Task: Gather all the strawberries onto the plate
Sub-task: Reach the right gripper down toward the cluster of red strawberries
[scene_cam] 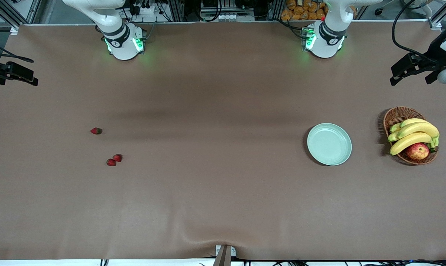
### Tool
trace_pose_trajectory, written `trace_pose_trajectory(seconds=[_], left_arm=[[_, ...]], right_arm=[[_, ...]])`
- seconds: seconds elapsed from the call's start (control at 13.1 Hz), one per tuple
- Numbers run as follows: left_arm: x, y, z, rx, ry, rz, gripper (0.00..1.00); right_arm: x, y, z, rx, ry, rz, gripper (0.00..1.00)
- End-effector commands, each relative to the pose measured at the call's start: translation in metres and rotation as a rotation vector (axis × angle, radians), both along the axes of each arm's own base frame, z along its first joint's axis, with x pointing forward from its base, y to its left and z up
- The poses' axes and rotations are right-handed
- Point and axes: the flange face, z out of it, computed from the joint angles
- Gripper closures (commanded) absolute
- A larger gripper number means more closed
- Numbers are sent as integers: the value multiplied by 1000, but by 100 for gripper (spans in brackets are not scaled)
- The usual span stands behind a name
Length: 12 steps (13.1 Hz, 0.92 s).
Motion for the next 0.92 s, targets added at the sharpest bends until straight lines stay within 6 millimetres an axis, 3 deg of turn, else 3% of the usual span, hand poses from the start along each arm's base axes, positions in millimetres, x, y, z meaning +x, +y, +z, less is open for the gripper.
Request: trace_pose_trajectory(seconds=[0.0, 0.31, 0.46, 0.84], left_arm=[[0, -1, 6, 20, -10, -24, 0], [8, 0, 2, 7, -5, -22, 0], [8, 2, -1, 7, 5, -19, 0], [9, 1, -2, -8, 1, -6, 0]], right_arm=[[-4, -1, 2, -12, -4, -1, 0], [-1, 0, -1, -13, -4, 0, 0], [18, 0, -21, -14, -21, 3, 0], [104, -4, -122, -28, -123, 5, 0]])
